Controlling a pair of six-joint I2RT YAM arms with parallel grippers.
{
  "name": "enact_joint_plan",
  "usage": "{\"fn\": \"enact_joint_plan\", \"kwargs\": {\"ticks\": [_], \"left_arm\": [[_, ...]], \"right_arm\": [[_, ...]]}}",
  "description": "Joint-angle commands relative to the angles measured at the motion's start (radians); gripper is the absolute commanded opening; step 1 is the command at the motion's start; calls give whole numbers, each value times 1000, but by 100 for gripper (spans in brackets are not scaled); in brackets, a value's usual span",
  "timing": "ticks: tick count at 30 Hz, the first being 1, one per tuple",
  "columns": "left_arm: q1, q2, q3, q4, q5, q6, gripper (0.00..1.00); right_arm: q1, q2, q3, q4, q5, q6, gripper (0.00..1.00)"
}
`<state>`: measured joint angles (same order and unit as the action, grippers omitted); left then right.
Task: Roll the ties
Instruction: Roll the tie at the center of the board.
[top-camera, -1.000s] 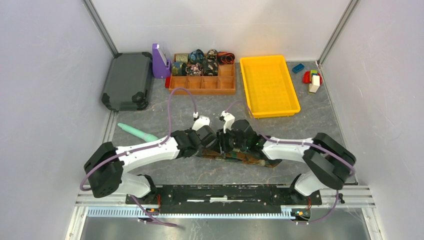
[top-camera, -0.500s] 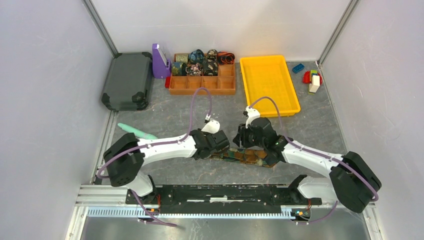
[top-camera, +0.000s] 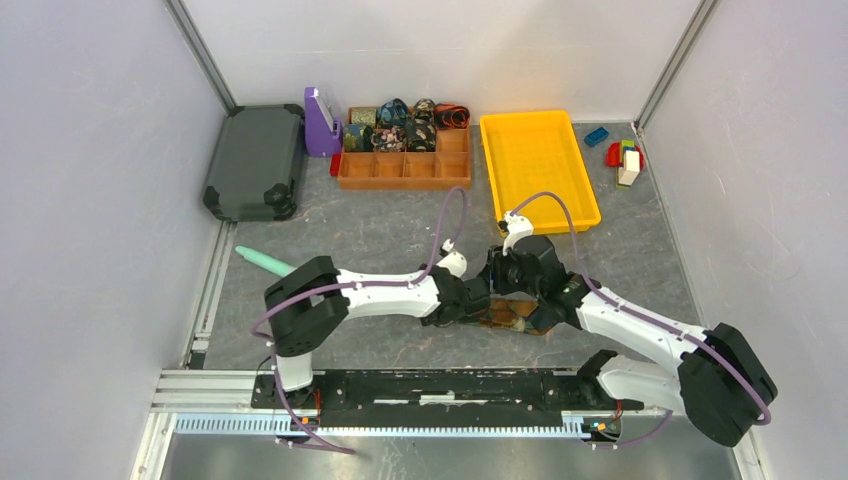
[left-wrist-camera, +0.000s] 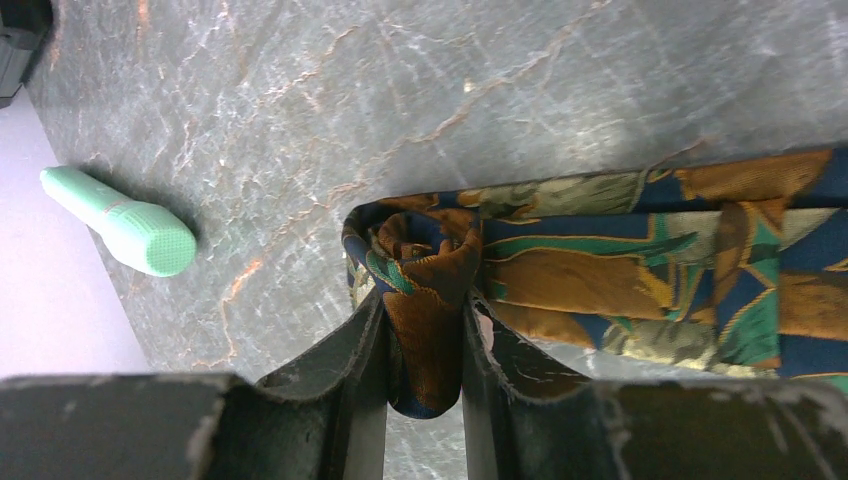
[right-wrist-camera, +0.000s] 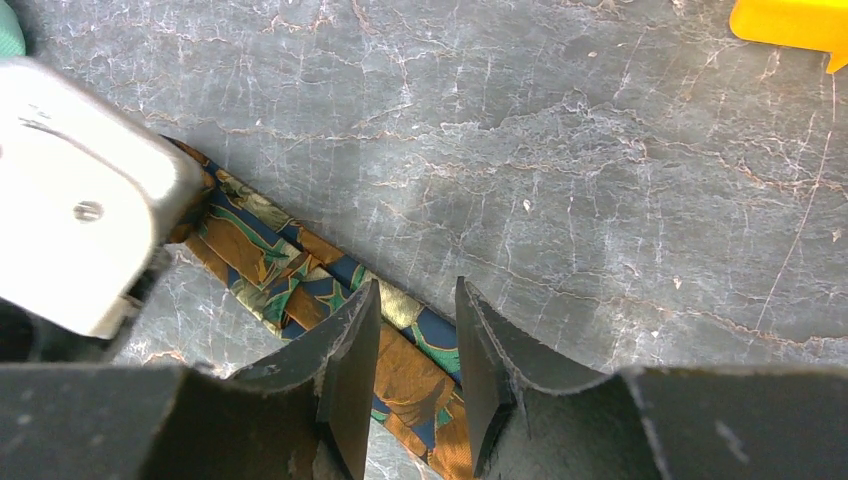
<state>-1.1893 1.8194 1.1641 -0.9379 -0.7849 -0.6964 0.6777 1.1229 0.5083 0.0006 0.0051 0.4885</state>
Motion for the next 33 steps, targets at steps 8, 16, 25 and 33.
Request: {"fn": "enact_joint_plan", "kwargs": {"ticks": [8,16,25,33], "left_arm": [[-33,153,105,-7,52,-118,37],[-32,126,94,16,81,-102,44],[-32,90,83,16,80,-83,54],[-33,5,67,16,67,-62,66]], "right_arm": [[-6,-39,-11,1,10,-12,40],[-7,-39,2,2,8,-10,40],[-7,-20,33,-25,5,-10,40],[-6,4,66,-22,-2,-7,43]]}}
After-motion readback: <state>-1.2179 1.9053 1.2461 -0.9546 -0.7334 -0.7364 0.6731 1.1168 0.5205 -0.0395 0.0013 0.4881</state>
